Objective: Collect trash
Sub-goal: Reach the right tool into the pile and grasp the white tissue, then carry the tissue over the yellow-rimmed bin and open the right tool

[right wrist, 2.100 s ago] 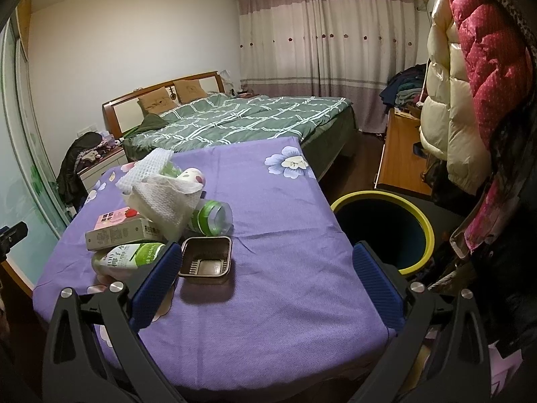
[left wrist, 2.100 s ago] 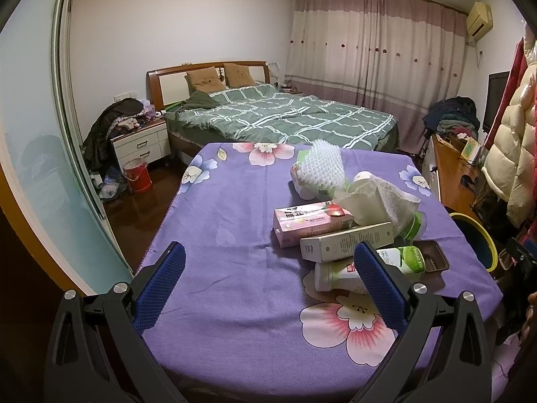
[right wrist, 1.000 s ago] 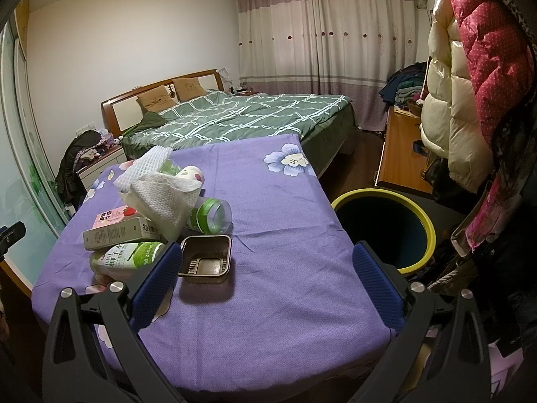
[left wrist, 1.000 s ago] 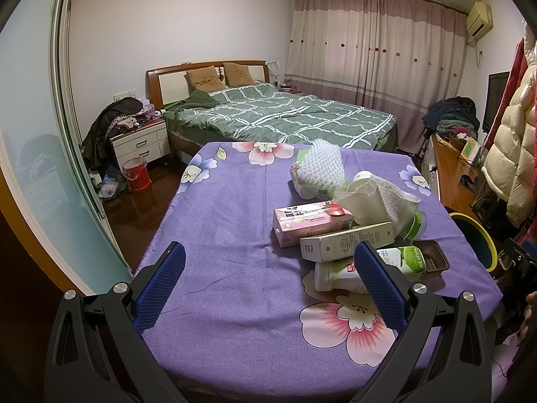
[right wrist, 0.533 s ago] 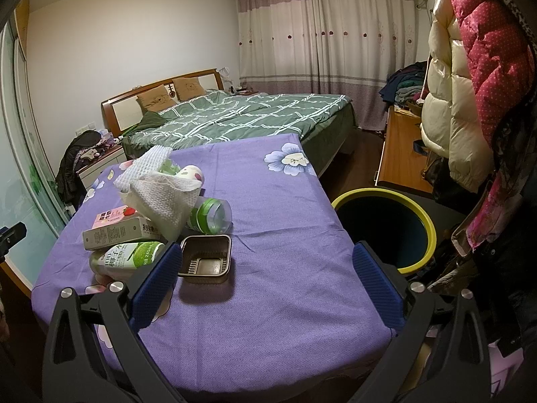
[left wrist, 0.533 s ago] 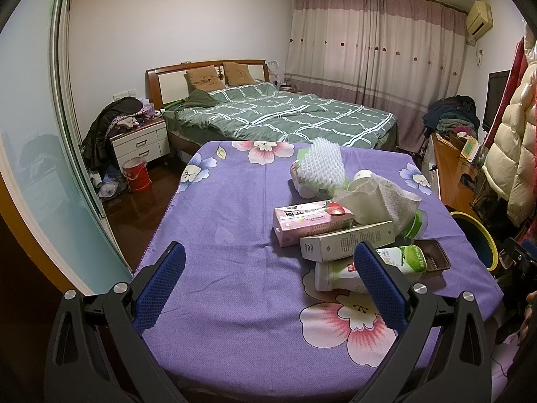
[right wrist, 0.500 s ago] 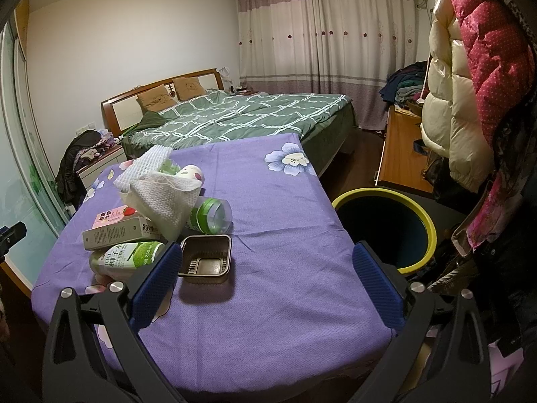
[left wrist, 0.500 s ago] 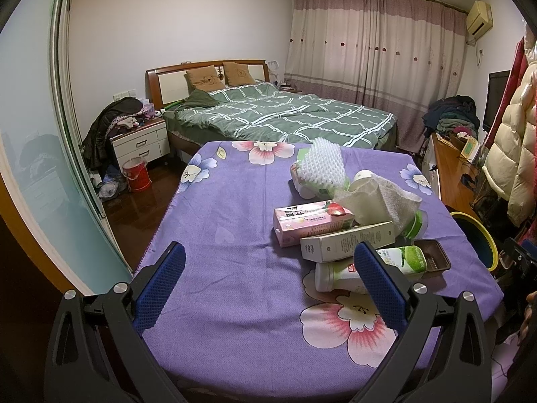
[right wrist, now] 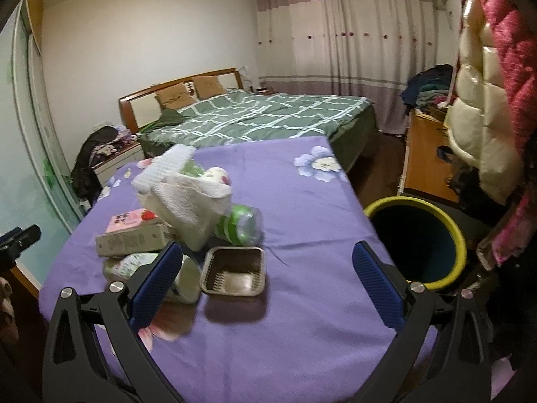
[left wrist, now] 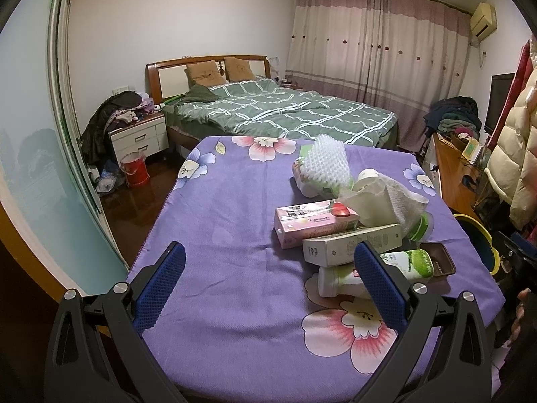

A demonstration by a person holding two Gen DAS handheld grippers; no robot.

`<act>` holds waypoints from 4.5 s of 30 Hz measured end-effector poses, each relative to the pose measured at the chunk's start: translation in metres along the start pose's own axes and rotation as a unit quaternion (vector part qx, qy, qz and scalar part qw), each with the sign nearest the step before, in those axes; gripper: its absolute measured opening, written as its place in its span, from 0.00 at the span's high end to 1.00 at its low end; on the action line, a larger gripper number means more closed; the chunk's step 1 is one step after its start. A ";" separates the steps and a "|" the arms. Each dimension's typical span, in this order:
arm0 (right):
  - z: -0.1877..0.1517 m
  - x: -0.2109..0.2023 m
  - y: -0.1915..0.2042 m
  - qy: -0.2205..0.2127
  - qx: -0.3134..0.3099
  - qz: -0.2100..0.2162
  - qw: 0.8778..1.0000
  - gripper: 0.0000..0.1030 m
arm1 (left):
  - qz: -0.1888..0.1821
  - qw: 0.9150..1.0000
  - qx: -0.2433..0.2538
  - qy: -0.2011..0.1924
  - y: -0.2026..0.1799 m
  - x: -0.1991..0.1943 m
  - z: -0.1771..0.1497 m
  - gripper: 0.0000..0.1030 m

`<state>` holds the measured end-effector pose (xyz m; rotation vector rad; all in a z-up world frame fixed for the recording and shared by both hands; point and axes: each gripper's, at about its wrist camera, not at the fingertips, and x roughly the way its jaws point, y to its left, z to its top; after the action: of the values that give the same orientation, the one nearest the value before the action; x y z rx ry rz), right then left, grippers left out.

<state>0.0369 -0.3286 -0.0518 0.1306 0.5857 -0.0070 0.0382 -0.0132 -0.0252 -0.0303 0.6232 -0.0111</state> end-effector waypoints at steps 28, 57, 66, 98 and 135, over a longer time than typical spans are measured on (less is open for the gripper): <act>0.046 0.153 0.061 0.106 -0.042 0.060 0.992 0.35 | -0.012 1.000 -0.003 0.029 0.004 0.072 0.020 0.04; 0.120 0.042 0.051 -0.048 -0.043 0.078 0.995 0.99 | -0.022 0.999 0.002 0.032 0.001 0.079 0.019 0.04; 0.144 0.027 -0.002 -0.076 -0.016 0.011 0.997 0.99 | -0.026 0.999 0.003 0.031 -0.005 0.076 0.021 0.04; 0.064 0.117 -0.232 0.043 0.128 -0.209 0.969 0.86 | -0.066 0.992 0.065 0.091 -0.102 0.116 0.009 0.04; 0.065 0.098 -0.180 0.021 0.106 -0.142 0.984 0.69 | -0.066 0.988 0.057 0.126 -0.057 0.136 0.025 0.04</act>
<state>0.1461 -0.5125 -0.0740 0.2537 0.6419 -0.3446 0.1631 -0.0722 -0.0821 0.0407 0.8716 -0.1801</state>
